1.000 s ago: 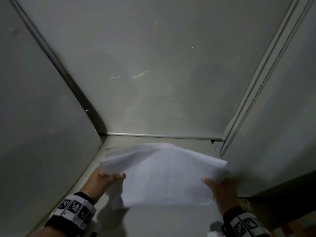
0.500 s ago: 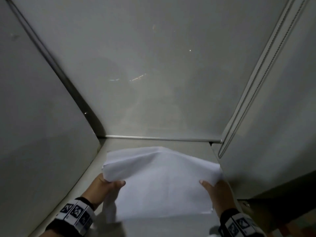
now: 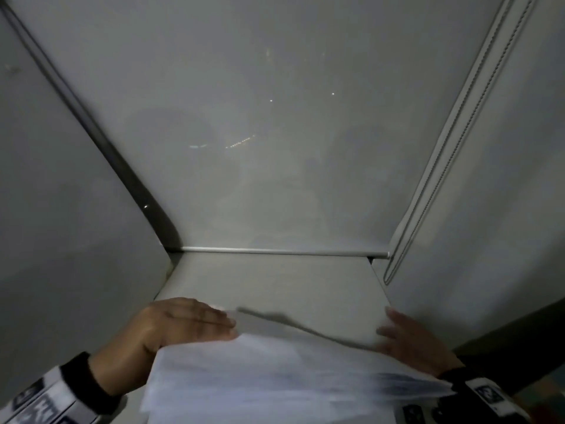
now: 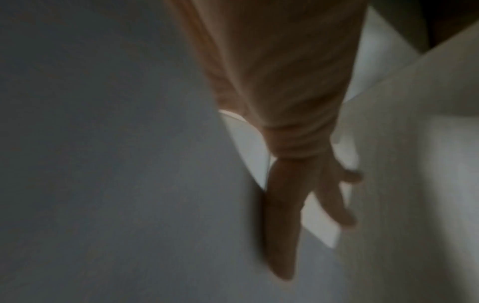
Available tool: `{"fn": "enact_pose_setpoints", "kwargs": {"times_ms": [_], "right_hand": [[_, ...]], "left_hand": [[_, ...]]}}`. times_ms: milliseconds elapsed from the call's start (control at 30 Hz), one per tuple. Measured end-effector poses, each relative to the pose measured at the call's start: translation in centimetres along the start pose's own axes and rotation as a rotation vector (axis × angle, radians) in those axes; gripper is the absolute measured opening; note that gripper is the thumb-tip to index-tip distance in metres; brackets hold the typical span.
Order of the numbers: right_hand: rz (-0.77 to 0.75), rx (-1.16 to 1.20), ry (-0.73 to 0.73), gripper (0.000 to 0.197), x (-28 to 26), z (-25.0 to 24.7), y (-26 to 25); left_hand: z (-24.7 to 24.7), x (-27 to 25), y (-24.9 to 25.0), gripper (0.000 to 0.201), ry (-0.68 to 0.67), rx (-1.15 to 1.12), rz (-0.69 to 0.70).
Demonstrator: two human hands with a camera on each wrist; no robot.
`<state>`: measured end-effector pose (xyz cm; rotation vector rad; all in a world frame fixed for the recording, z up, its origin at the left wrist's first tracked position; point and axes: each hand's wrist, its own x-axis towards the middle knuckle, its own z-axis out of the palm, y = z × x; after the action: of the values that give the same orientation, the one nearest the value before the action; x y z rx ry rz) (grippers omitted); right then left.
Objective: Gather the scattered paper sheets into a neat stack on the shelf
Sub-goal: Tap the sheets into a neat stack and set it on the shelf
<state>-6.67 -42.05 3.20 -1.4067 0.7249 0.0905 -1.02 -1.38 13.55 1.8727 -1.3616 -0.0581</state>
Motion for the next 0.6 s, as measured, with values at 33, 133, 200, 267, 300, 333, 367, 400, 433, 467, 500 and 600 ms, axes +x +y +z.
{"fn": "enact_pose_setpoints", "kwargs": {"times_ms": [33,133,200,267,300,333,367,400,433,467,500,600], "right_hand": [[-0.018,-0.131,-0.033,0.053,-0.5,0.3,0.2],[0.078,-0.188,-0.138,0.061,-1.7,1.2,-0.2],[0.146,-0.263,-0.318,0.047,-2.6,2.2,-0.1],[0.112,-0.171,-0.509,0.066,-2.3,2.2,0.1],[0.072,-0.056,-0.531,0.076,-2.1,2.3,0.1],[0.005,0.054,-0.532,0.08,-1.5,2.4,0.3],[-0.08,0.136,-0.556,0.078,-1.5,2.6,-0.1],[-0.155,0.198,-0.553,0.071,-1.9,3.1,-0.8],[-0.21,0.261,-0.544,0.059,-2.4,3.6,-1.5],[-0.278,0.307,-0.525,0.051,-2.6,3.9,-2.0],[-0.324,0.31,-0.491,0.048,-2.5,4.0,-2.2],[-0.423,0.198,-0.338,0.054,-2.4,4.1,-2.7]], "left_hand": [[0.6,0.3,-1.0,0.026,0.062,0.095,0.048],[0.2,0.6,-1.1,0.024,0.039,0.201,0.137],[0.4,1.3,-1.2,0.024,0.104,0.25,0.208],[-1.0,2.3,-1.4,0.034,0.162,0.325,-0.043],[-1.1,3.0,-1.0,0.065,0.316,0.22,-0.254],[-1.3,3.7,-1.4,0.093,0.433,-0.023,-0.473],[-1.5,4.0,-2.0,0.099,0.549,-0.256,-0.605],[-1.4,3.8,-2.3,0.085,0.659,-0.403,-0.683],[-1.1,3.5,-2.5,0.065,0.723,-0.5,-0.761],[-0.6,3.0,-3.4,0.053,0.721,-0.628,-0.817],[0.1,2.2,-4.1,0.05,0.623,-0.879,-0.848],[1.6,-0.4,-5.9,0.065,0.427,-1.241,-0.631]]}}
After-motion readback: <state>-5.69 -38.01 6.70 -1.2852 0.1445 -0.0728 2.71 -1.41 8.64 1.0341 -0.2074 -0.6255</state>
